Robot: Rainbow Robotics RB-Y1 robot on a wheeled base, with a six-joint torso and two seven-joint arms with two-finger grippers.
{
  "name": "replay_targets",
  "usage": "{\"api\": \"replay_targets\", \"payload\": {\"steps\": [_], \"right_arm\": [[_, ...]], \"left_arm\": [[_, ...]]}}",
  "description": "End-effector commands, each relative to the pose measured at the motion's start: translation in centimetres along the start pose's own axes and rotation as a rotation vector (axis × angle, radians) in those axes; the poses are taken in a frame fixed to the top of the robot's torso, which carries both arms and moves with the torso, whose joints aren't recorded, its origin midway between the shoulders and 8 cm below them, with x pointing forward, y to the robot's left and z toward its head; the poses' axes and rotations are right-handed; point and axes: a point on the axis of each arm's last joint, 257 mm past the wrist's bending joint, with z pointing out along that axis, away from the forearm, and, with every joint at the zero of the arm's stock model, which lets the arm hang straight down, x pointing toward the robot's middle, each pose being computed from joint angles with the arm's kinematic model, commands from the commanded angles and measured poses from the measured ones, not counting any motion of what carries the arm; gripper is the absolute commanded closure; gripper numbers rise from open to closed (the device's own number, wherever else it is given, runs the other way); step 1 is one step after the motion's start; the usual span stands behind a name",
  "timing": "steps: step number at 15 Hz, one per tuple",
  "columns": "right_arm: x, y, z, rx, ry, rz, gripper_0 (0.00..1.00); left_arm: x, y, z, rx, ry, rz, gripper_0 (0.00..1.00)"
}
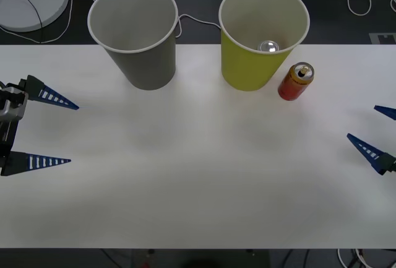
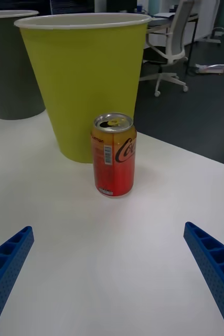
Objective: Put the can into the green bin and the plastic bottle into the gray bin
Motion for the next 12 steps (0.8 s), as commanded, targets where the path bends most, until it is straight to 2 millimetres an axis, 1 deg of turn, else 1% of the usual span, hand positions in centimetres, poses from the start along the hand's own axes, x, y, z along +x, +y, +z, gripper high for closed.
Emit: {"api": "replay_targets", "payload": {"steps": [1,6,12], "right_arm": [[0.8,0.4,1.1,0.043,-0.018,0.015,0.00],[1.2,0.8,3.6,0.078,-0.031,0.004,0.00],[1.4,1.1,7.3,0.092,-0.015,-0.002,0.00]], "left_arm": [[0.0,0.0,0.0,0.000,0.000,0.000,0.00],[0.0,0.0,0.0,0.000,0.000,0.000,0.00],[0.0,0.0,0.0,0.000,0.000,0.000,0.00]]}}
